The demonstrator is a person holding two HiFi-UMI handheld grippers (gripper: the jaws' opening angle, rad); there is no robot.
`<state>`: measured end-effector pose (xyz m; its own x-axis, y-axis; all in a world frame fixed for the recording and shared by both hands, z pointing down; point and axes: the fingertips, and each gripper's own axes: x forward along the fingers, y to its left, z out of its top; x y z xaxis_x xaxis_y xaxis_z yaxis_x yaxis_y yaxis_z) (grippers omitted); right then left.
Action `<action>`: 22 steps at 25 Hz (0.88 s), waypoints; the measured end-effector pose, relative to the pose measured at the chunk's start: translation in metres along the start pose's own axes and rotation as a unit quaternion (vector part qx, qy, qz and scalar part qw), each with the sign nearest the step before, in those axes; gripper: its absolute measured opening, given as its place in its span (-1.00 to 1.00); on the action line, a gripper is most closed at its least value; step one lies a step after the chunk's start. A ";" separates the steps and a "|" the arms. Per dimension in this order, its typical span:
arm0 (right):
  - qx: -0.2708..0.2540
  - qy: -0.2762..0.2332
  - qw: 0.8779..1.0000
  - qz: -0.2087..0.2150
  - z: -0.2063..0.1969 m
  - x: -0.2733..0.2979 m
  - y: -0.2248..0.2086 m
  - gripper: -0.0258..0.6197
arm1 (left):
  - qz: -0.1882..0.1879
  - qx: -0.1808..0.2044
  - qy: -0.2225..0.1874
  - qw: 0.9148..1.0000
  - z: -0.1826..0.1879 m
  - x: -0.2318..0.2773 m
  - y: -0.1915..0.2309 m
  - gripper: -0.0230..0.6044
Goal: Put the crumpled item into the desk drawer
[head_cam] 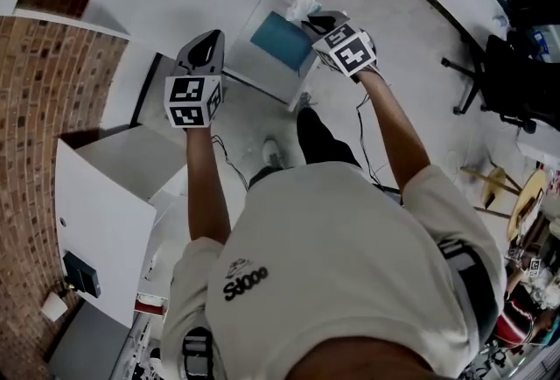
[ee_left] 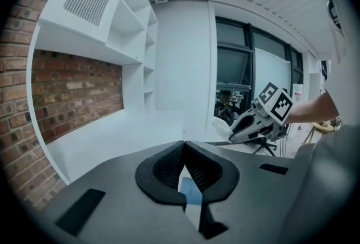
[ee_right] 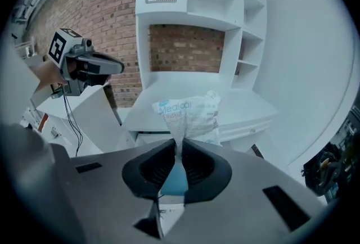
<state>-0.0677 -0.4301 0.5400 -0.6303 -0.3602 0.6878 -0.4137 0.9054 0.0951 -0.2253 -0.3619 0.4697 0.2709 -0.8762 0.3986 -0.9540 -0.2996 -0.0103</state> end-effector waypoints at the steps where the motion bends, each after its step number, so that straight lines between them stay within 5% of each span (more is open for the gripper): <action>1: -0.003 0.009 1.000 0.012 -0.004 0.012 -0.001 -0.81 | 0.003 -0.004 0.004 1.000 -0.003 0.006 0.003 -0.87; 10: -0.063 0.121 0.987 0.091 -0.047 0.103 -0.013 -0.81 | 0.028 -0.027 0.032 0.999 -0.025 0.050 0.023 -0.87; 22: -0.180 0.221 0.949 0.138 -0.095 0.209 -0.030 -0.81 | 0.068 -0.080 0.072 0.992 -0.070 0.073 0.061 -0.87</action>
<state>-0.1246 -0.5115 0.7499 -0.3126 -0.0404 0.9490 0.0284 0.9983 0.0518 -0.2728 -0.4177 0.5623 0.1290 -0.8379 0.5304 -0.9916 -0.1095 0.0682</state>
